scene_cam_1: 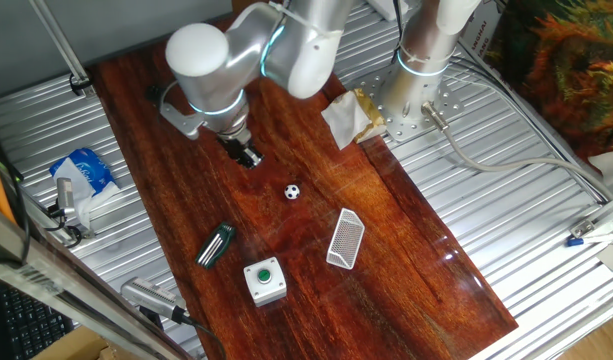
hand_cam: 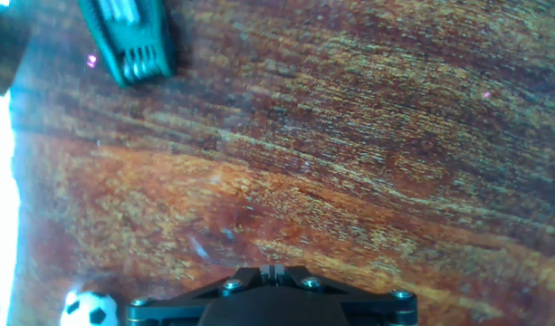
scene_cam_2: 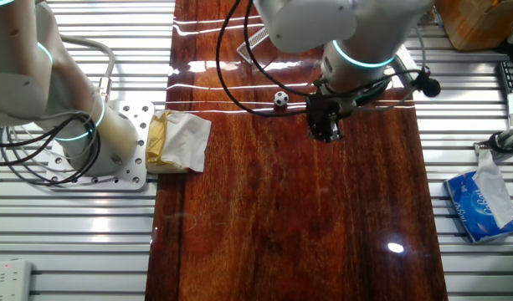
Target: Push the soccer ball into the goal
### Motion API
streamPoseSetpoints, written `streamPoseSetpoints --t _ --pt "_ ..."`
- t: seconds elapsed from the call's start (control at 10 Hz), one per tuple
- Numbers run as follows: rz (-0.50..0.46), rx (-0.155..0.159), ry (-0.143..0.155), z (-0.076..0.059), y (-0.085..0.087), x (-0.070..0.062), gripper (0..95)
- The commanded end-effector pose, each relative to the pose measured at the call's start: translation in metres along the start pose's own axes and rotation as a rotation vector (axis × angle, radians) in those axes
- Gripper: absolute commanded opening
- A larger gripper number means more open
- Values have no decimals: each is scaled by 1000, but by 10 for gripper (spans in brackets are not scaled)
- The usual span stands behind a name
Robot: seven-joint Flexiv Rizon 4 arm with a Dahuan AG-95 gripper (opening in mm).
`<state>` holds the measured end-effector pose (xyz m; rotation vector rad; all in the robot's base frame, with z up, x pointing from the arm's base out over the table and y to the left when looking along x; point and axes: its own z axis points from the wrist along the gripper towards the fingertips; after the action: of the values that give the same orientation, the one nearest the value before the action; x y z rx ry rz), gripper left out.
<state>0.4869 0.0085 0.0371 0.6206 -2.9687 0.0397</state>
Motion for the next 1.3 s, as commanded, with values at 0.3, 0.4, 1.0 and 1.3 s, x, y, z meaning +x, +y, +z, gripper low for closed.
streamPoseSetpoints --t 0.3,0.4,1.0,1.3 --pt "-102 -10 -18 0 0 -1 0" --pt "-98 -10 -23 0 0 -1 0" --pt "37 -27 -20 18 39 28 0" --pt "96 -51 -28 35 56 45 0"
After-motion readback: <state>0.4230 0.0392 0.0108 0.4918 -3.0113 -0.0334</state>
